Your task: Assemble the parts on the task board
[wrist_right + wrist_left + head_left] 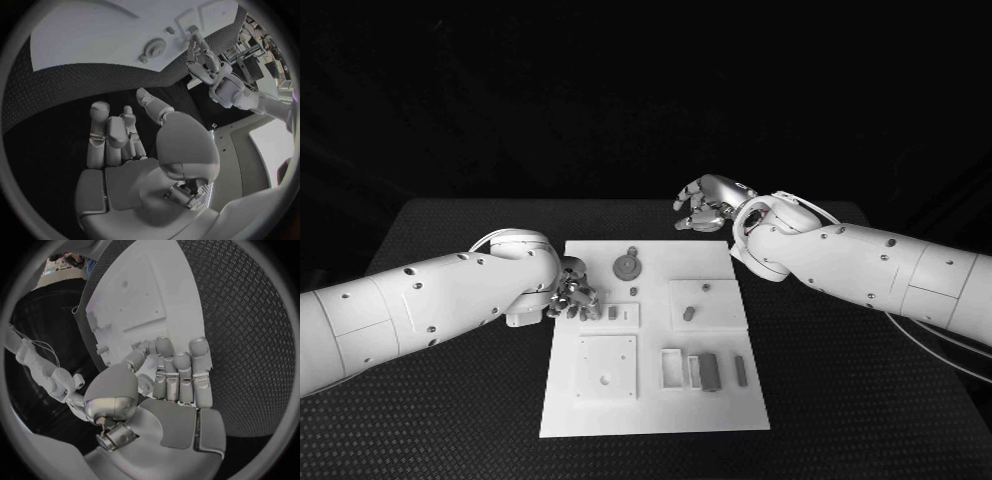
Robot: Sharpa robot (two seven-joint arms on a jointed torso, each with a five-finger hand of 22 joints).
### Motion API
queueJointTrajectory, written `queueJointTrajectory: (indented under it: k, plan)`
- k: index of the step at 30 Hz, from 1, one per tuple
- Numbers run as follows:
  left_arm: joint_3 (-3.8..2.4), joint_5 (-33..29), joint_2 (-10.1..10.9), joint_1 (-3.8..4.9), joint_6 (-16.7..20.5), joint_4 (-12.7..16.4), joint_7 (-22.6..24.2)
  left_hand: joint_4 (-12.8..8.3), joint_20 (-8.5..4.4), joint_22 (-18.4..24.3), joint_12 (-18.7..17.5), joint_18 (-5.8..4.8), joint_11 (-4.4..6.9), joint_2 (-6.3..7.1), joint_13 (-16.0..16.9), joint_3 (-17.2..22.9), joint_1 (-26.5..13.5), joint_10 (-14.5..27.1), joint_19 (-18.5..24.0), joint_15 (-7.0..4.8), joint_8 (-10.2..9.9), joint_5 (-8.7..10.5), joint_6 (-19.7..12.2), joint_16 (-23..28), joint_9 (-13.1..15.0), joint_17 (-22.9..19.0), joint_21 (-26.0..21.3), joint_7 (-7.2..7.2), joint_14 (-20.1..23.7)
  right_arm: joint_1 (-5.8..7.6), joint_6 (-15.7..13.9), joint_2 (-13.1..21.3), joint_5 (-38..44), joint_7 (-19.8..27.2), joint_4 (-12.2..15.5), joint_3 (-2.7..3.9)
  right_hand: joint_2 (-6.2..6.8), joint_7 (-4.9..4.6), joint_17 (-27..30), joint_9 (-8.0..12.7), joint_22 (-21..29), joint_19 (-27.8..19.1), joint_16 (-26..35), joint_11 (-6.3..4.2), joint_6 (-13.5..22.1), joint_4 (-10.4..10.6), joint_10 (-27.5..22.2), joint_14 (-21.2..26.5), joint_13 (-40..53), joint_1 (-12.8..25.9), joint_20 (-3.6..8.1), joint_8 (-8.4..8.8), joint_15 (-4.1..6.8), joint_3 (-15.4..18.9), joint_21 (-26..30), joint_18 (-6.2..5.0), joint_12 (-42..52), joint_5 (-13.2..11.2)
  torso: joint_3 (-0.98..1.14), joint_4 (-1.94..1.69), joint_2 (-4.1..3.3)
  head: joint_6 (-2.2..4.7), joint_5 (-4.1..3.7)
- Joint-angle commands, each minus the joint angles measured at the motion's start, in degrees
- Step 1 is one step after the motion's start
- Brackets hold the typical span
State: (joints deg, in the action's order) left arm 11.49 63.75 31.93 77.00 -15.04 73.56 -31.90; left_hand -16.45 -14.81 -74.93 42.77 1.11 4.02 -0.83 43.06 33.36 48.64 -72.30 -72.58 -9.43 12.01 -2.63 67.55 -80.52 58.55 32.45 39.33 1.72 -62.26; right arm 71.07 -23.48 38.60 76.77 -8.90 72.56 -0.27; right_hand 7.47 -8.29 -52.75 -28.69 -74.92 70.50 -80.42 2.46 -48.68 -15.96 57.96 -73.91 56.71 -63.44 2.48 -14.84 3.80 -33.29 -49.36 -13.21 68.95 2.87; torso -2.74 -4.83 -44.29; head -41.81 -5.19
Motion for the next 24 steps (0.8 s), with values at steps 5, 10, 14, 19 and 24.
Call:
queueJointTrajectory:
  k: [5, 10, 14, 19, 24]
  plan:
    - [0.68, 1.3, 0.1, -0.85, -1.1, -0.5, -2.2, 1.2, -0.25, -1.2, 0.4, 1.96, 0.28, -1.87, -0.1, -0.8, 1.5, -0.3, -0.2, -0.51, -0.1, -0.28, 0.8, -0.3, 0.2, -0.1, 0.5, -0.03, -0.3, -0.04, 0.6, 0.0, 0.1, 0.2, 0.0, 0.02, -0.08, -0.73, 0.0, 0.1, -1.0, -0.1, 0.3, 0.05, 0.4, 0.0, -0.3, 0.3, -0.1, 0.5, 0.29, 0.17, -0.03, 0.1, 0.4, -1.79, 0.1, 0.2, 0.04, 0.03, 0.01, -0.02, -0.04]
    - [0.67, 0.9, 0.1, -0.85, -1.0, -0.6, -2.0, 2.5, -0.34, -1.1, 0.4, 2.01, 0.33, 0.51, -0.2, -1.7, -0.4, -0.4, -0.2, -0.58, -0.1, -0.25, 0.8, -0.3, 0.2, -0.2, 0.5, -0.08, -0.3, -0.05, 0.6, 0.0, 0.1, 0.2, 0.0, 0.02, -0.08, -0.73, 0.0, 0.1, -1.0, 0.0, 0.3, 0.05, 0.4, 0.0, -0.3, 0.3, -0.1, 0.6, 0.29, 0.17, -0.03, 0.1, 0.4, -1.79, 0.1, 0.2, 0.03, 0.02, 0.00, -0.06, -0.11]
    - [0.67, 0.8, 0.2, -0.85, -1.0, -0.6, -1.9, 3.7, -0.44, -1.1, 0.4, 2.08, 0.39, 2.08, -0.2, -2.2, -1.8, -0.3, -0.2, -0.65, -0.2, -0.24, 0.8, -0.3, 0.3, -0.2, 0.5, -0.14, -0.3, -0.05, 0.6, 0.0, 0.1, 0.2, -0.1, 0.02, -0.08, -0.73, 0.0, 0.1, -1.0, 0.0, 0.3, 0.05, 0.4, 0.0, -0.3, 0.3, -0.1, 0.6, 0.29, 0.18, -0.04, 0.1, 0.4, -1.79, 0.1, 0.2, 0.02, 0.03, 0.00, -0.08, -0.13]
    - [0.67, 0.5, 0.1, -0.85, -0.7, -0.7, -1.8, 4.8, -0.50, -1.1, 0.5, 2.14, 0.43, 2.92, -0.2, -2.3, -3.0, -0.3, -0.2, -0.70, -0.2, -0.22, 0.8, -0.4, 0.4, -0.2, 0.4, -0.17, -0.3, -0.14, 0.7, -0.1, 0.0, 0.2, -0.2, 0.01, -0.09, -0.73, 0.0, 0.1, -1.0, 0.0, 0.4, 0.05, 0.4, 0.0, -0.3, 0.3, -0.1, 0.7, 0.28, 0.18, -0.04, 0.1, 0.4, -1.79, 0.1, 0.2, 0.02, 0.00, 0.00, -0.14, -0.16]
    - [0.67, 0.4, 0.1, -0.85, -0.2, -0.7, -1.8, 5.6, -0.55, -1.1, 0.5, 2.18, 0.47, 3.69, -0.2, -2.5, -3.9, -0.3, -0.2, -0.75, -0.2, -0.19, 0.8, -0.5, 0.5, -0.2, 0.5, -0.21, -0.3, -0.39, 0.7, -0.1, 0.0, 0.2, -0.2, 0.01, -0.10, -0.73, 0.0, 0.1, -1.0, 0.0, 0.4, 0.05, 0.4, 0.0, -0.3, 0.3, -0.1, 0.7, 0.29, 0.18, -0.04, 0.1, 0.4, -1.79, 0.1, 0.2, 0.03, 0.01, -0.02, -0.15, -0.10]
